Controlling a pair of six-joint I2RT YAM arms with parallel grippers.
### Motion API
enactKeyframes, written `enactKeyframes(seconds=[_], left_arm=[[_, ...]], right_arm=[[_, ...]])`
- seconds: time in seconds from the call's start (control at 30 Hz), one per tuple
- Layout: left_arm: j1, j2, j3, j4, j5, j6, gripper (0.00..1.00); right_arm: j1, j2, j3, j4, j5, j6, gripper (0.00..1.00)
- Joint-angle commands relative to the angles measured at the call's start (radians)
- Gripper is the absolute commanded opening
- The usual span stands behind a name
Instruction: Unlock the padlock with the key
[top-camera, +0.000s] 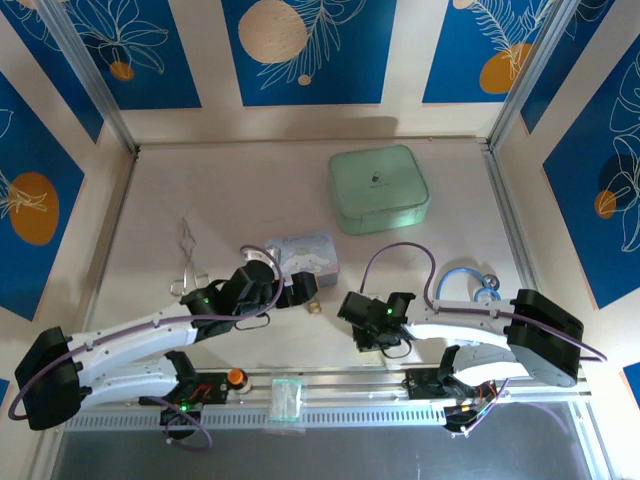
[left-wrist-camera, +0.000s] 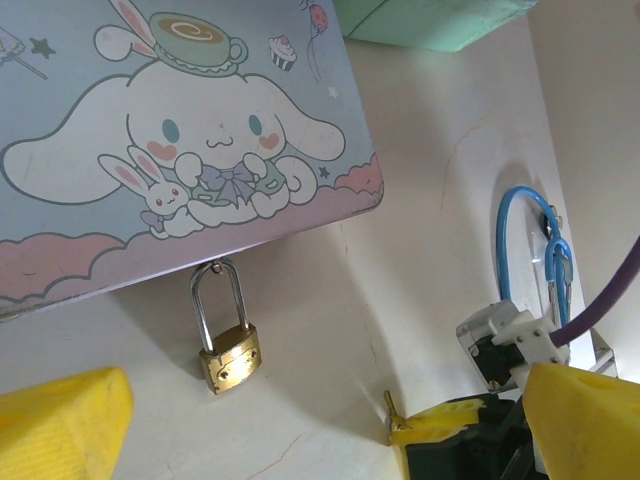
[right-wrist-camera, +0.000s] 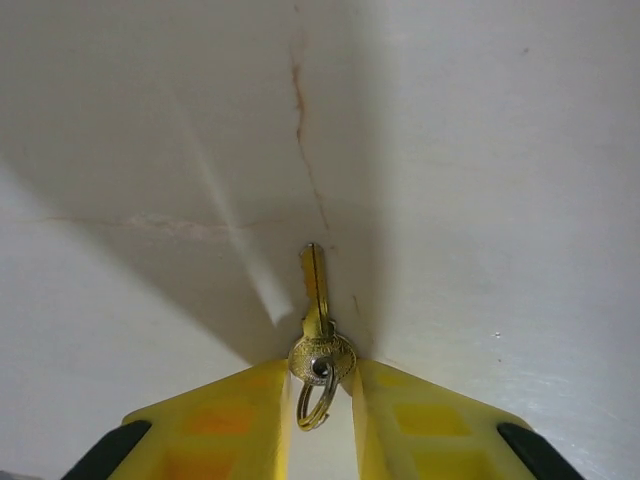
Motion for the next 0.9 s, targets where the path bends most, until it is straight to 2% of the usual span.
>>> enactKeyframes(seconds=[0.0,0.3,0.53,0.87], left_arm=[[-0.01,0.008,-0.018,0.013,-0.024,-0.022,0.99],[-0.01,0.008,-0.034,0.024,-0.036,-0.031,0.99],[-0.01,0.038,-0.051,0.082,-0.018,-0.052,0.99],[-0.05,0.087,-0.064,0.179,-0.028,-0.091,0.94]], right_arm=[[0.01,0.046,-0.011,0.038,-0.039,0.01,0.22],[-0.024,0.065,-0.005,0.046,-0.065,-0.036,0.0],[-0.068,-0.028,-0.014,0.012,-0.081,-0.089,0.0],[-0.198,-0.164,-0.08,0.069,-0.238,-0.18,0.0]])
